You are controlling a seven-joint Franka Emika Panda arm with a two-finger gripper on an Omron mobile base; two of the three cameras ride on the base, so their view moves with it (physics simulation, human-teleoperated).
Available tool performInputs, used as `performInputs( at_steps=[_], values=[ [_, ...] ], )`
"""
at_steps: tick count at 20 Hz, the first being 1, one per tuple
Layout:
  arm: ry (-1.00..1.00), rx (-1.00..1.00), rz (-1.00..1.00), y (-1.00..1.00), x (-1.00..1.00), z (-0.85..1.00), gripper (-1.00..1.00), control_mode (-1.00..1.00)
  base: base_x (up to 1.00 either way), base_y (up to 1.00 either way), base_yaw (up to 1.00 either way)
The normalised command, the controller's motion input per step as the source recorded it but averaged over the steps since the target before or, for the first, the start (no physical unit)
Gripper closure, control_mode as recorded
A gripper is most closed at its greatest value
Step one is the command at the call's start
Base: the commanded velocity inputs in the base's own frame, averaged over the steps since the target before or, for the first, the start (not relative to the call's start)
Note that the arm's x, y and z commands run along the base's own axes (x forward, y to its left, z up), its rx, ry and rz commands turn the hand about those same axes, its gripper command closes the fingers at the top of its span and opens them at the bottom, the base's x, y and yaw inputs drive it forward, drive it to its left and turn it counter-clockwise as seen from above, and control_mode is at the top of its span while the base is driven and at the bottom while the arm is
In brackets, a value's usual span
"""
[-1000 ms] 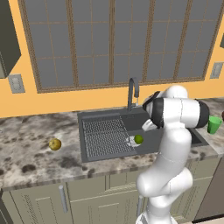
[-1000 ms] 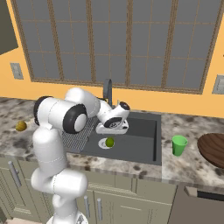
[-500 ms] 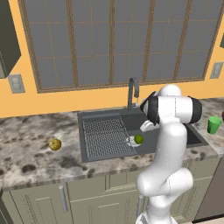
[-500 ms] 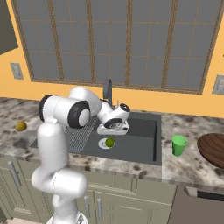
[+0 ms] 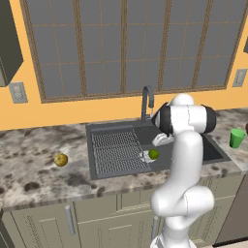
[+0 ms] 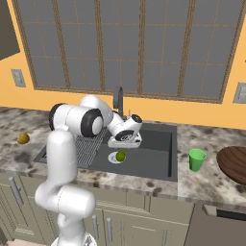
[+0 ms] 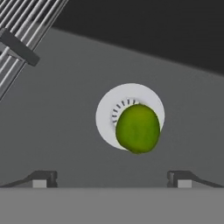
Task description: Remove the squash and lime from the sink. Then move the bowl and cup from the counter to the sink for washing.
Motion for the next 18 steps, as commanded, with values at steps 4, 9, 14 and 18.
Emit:
performInputs(
  at_steps=[4, 9, 14, 18],
  values=[
    [0.00, -0.01, -0.02, 0.04, 0.23, -0.21, -1.00, -1.00, 0.00, 0.00, 0.00],
    [0.00, -0.03, -0.04, 0.05, 0.24, -0.24, -1.00, -1.00, 0.00, 0.00, 0.00],
    [0.00, -0.03, -0.04, 0.02, 0.27, -0.24, -1.00, -1.00, 0.00, 0.00, 0.00],
    [0.05, -0.01, -0.02, 0.00, 0.10, -0.19, -1.00, -1.00, 0.00, 0.00, 0.00]
  ],
)
